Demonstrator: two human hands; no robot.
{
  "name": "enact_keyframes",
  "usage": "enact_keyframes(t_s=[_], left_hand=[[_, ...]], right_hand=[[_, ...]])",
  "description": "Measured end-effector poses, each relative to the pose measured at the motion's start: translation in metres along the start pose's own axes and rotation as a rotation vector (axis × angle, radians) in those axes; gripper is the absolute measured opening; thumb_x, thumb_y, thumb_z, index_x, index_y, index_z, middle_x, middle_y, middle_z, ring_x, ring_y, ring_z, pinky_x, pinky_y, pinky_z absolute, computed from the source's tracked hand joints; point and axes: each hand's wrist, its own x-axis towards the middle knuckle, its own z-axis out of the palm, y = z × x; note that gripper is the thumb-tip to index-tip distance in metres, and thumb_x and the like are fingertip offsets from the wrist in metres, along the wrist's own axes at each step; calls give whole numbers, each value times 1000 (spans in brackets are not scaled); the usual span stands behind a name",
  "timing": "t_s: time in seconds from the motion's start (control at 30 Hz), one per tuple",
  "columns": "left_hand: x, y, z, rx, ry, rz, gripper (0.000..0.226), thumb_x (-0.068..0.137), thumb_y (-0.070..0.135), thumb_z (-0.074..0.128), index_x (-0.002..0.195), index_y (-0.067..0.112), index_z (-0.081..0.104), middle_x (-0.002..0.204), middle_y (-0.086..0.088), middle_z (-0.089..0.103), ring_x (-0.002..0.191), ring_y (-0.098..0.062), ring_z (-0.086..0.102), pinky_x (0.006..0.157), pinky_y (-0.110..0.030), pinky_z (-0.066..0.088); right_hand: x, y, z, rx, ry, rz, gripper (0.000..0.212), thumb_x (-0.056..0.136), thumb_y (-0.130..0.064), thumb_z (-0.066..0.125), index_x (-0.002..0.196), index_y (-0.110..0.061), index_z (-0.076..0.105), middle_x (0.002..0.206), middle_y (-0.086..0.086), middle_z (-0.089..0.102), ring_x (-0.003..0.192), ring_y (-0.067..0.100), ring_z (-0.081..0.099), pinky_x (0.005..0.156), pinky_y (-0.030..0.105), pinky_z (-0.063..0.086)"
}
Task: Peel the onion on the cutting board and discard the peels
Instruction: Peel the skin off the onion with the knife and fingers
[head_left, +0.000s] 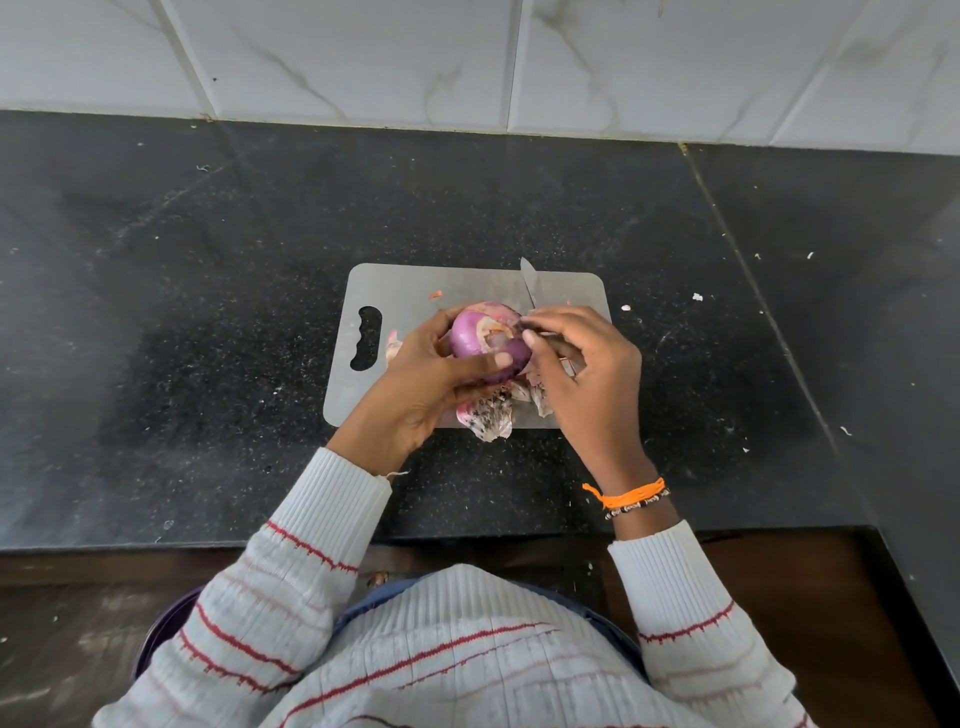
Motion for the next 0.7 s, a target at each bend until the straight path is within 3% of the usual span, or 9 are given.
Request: enact_keyframes(t_s=[0.1,0.33,0.53,0.7], left_hand=[[-1,1,0,11,-17,23,65,66,-10,71,126,9,53,113,-14,62,85,-20,69,74,-34,59],[-1,1,0,50,-34,35,66,68,-11,71,127,13,55,113,-11,63,96,-25,67,77,-35,58],[-2,4,-2,122,-64,75,66,65,-14,72,123,12,57,100,-5,64,84,-19,67,61,-22,56],[-1,3,-3,93,-89,63,64,66,-14,71,124,10,56,102,-6,65,82,-15,69,64,-24,57]], right_hand=[[-1,1,-2,-30,-22,-48,12,83,-6,69,94,-2,71,93,7,69,87,14,66,78,28,56],[-1,5,-4,-59,-35,-77,6,83,-6,69,87,-2,70,86,7,68,80,12,63,73,23,54],[-2,8,-2,-161,-72,-118,7,85,-7,63,87,-2,67,85,7,65,77,11,59,68,19,50],[-1,9,1,-38,-26,3,9,88,-6,60,88,-2,67,84,7,65,76,13,61,67,27,53]])
